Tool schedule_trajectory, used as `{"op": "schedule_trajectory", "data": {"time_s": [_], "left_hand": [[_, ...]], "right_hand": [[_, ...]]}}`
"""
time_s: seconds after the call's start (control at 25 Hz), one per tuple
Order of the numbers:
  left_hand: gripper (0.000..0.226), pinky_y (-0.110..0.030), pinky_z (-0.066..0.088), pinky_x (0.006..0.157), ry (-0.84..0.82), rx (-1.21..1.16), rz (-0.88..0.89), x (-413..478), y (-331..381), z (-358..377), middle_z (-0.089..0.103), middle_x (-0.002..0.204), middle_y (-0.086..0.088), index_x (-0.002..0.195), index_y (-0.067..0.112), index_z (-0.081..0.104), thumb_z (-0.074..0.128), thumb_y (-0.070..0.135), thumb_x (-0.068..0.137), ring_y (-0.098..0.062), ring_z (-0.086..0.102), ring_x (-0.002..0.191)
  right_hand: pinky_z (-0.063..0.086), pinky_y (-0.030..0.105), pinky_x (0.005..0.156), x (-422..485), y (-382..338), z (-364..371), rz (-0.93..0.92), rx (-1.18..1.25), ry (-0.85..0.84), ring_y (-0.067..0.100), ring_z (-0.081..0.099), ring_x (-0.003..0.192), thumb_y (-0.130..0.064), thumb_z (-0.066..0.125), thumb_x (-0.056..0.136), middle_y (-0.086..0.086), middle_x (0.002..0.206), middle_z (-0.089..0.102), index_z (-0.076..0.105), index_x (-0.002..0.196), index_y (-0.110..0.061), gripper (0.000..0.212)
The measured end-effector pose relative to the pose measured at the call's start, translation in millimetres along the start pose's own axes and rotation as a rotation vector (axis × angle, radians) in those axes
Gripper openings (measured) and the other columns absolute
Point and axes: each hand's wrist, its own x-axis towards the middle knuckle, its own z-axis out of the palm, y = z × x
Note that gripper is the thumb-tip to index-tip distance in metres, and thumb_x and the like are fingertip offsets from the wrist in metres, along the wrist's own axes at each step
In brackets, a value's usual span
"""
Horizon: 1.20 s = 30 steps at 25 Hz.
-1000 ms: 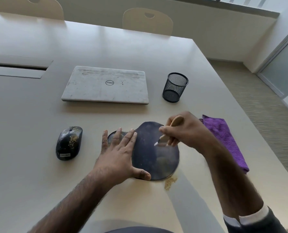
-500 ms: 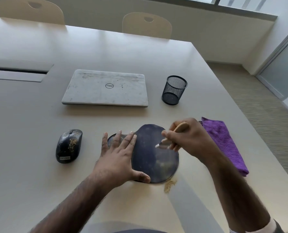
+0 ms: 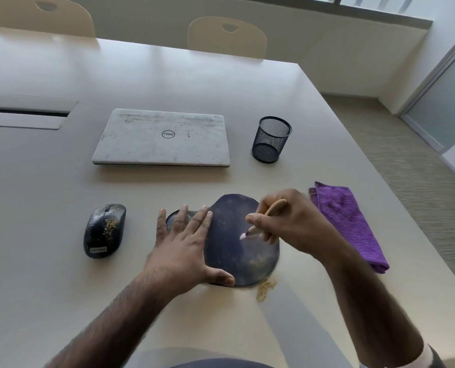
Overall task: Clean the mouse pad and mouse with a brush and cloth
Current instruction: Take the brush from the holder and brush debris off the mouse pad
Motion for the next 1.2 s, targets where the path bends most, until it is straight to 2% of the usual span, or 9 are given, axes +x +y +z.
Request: {"op": "schedule_trajectory", "data": {"time_s": [0.08, 0.28, 0.52, 0.68, 0.76, 0.84, 0.96, 1.04, 1.2], "left_hand": [[0.138, -0.061, -0.022, 0.117, -0.003, -0.003, -0.003, -0.8, 0.2, -0.7, -0.026, 0.167, 0.009, 0.159, 0.024, -0.022, 0.035, 0.102, 0.061, -0.022, -0.036, 0.148], [0.14, -0.061, -0.022, 0.117, -0.001, -0.002, -0.007, 0.6, 0.0, 1.1, -0.026, 0.167, 0.01, 0.159, 0.025, -0.022, 0.034, 0.104, 0.059, -0.022, -0.036, 0.149], [0.14, -0.06, -0.025, 0.116, -0.003, -0.011, -0.008, 0.5, 0.2, 0.5, -0.026, 0.167, 0.011, 0.158, 0.025, -0.023, 0.032, 0.104, 0.057, -0.021, -0.036, 0.149], [0.14, -0.06, -0.025, 0.116, -0.004, -0.009, -0.009, 0.1, 0.9, 0.1, -0.027, 0.167, 0.011, 0.158, 0.025, -0.024, 0.033, 0.104, 0.057, -0.021, -0.037, 0.148], [0.14, -0.06, -0.024, 0.116, -0.004, -0.005, -0.01, 0.1, 0.7, 0.8, -0.027, 0.167, 0.01, 0.158, 0.025, -0.023, 0.032, 0.104, 0.057, -0.021, -0.036, 0.149], [0.14, -0.06, -0.024, 0.116, -0.004, -0.008, -0.01, 0.8, 0.1, 1.4, -0.026, 0.167, 0.011, 0.158, 0.025, -0.023, 0.033, 0.105, 0.057, -0.021, -0.036, 0.149], [0.141, -0.06, -0.026, 0.116, -0.009, -0.016, -0.007, 1.1, 0.4, 0.6, -0.026, 0.167, 0.011, 0.158, 0.026, -0.023, 0.033, 0.105, 0.057, -0.021, -0.037, 0.148], [0.14, -0.059, -0.027, 0.115, -0.005, -0.017, -0.008, 0.3, 0.3, -0.3, -0.026, 0.167, 0.011, 0.159, 0.026, -0.023, 0.034, 0.104, 0.057, -0.02, -0.037, 0.148], [0.14, -0.06, -0.026, 0.116, -0.008, -0.013, -0.009, 0.5, 0.9, -0.5, -0.026, 0.167, 0.011, 0.158, 0.026, -0.023, 0.033, 0.104, 0.057, -0.021, -0.037, 0.148]], "right_hand": [[0.062, 0.034, 0.052, -0.2, 2.1, 4.8, 0.029, -0.022, 0.047, 0.011, 0.068, 0.047, -0.013, 0.079, 0.087, -0.003, 0.049, 0.068, 0.072, 0.069, -0.004, 0.022], [0.06, 0.035, 0.054, -22.3, 5.0, 7.1, 0.112, -0.097, -0.215, 0.022, 0.071, 0.053, -0.018, 0.078, 0.088, 0.009, 0.059, 0.07, 0.069, 0.067, -0.006, 0.026], [0.057, 0.035, 0.053, -9.2, 12.4, 2.2, 0.026, 0.2, 0.067, 0.023, 0.068, 0.05, -0.016, 0.08, 0.087, 0.012, 0.055, 0.069, 0.071, 0.071, -0.004, 0.022], [0.059, 0.031, 0.052, -21.3, 18.4, 11.9, 0.036, 0.039, -0.121, 0.014, 0.068, 0.049, -0.017, 0.079, 0.088, -0.001, 0.053, 0.068, 0.071, 0.069, -0.006, 0.023], [0.058, 0.03, 0.051, -27.3, 20.6, 5.9, 0.044, 0.03, -0.205, 0.016, 0.069, 0.05, -0.017, 0.079, 0.088, 0.002, 0.054, 0.069, 0.07, 0.069, -0.007, 0.024], [0.055, 0.028, 0.05, -25.6, 22.0, -1.3, 0.023, 0.086, -0.14, 0.016, 0.068, 0.049, -0.016, 0.079, 0.088, 0.007, 0.056, 0.07, 0.071, 0.071, -0.006, 0.022], [0.053, 0.03, 0.048, -16.6, 26.7, -4.5, -0.016, 0.216, 0.112, 0.018, 0.067, 0.048, -0.018, 0.077, 0.09, 0.012, 0.058, 0.07, 0.071, 0.073, -0.006, 0.021], [0.055, 0.032, 0.048, -14.6, 30.5, 2.1, -0.015, 0.228, 0.166, 0.022, 0.068, 0.048, -0.022, 0.073, 0.093, 0.014, 0.056, 0.069, 0.069, 0.074, -0.005, 0.025], [0.06, 0.037, 0.053, -25.8, 33.8, 6.6, 0.092, 0.147, -0.081, 0.029, 0.072, 0.053, -0.025, 0.065, 0.1, 0.015, 0.06, 0.07, 0.069, 0.079, -0.003, 0.03]]}}
